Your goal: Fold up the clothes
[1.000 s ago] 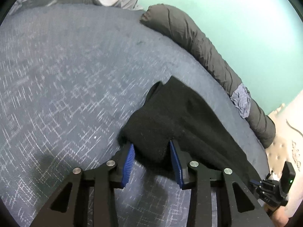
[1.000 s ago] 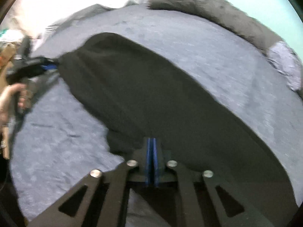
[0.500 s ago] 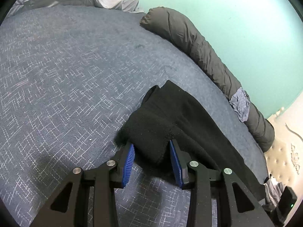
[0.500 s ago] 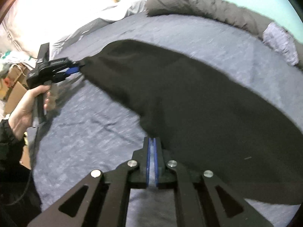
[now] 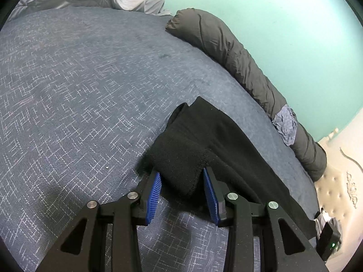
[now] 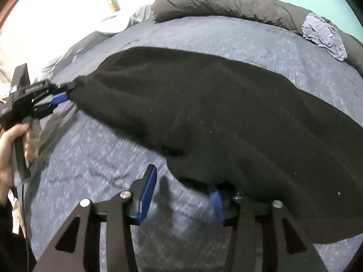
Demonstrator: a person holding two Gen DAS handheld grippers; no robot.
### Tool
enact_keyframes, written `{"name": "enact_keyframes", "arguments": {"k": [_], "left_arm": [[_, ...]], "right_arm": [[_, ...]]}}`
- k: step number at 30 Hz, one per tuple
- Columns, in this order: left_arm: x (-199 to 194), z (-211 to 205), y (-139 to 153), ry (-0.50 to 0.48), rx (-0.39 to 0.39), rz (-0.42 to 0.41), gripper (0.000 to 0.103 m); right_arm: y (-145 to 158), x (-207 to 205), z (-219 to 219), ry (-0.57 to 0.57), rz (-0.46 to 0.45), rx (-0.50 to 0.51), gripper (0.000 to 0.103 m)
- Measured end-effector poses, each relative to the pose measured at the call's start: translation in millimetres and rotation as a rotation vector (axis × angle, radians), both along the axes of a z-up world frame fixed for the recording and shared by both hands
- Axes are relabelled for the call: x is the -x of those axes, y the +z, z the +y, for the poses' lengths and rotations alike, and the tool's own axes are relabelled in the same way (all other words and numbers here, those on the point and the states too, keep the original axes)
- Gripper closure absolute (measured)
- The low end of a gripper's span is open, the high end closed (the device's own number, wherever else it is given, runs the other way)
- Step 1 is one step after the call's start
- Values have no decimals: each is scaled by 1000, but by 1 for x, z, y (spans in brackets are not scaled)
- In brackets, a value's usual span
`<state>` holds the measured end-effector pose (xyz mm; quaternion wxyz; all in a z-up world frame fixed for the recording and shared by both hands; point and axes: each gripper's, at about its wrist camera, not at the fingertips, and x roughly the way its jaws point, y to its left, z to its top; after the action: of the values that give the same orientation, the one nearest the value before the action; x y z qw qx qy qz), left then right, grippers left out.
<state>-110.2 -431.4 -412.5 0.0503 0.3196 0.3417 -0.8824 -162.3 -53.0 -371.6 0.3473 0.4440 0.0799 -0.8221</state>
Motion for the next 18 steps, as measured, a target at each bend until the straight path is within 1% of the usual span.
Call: {"name": "enact_keyframes", "arguments": {"k": [2,4,6,9,11,13,16,18], "left_arm": [[0,0,0,-1,1,0,63],[0,0,-1,-2,1,0,63],[0,-1,-1,-1,-2,-1,63],[1,-2,-2,2,-5,0,63],[1,-2,-1,1,-5,1,63],[1,-2,-1,-1,-4,2,63],[2,-2,-2,-5,2,0,63],[2,-1,-2,-4,5,-2,63]], "right_arm": [[2,3,4,-9,1,31,89],[3,6,9,-17,0,66,95],[7,5,14,-7,-9,98,97],[20,-3,22,51,-12,127,97],[29,-11,28,100,-15,123,98],[34,-16,40,124,-42,128,98],[35,-24,48,160,-73,115,99],[29,-30,48,187,-92,93,99]]}}
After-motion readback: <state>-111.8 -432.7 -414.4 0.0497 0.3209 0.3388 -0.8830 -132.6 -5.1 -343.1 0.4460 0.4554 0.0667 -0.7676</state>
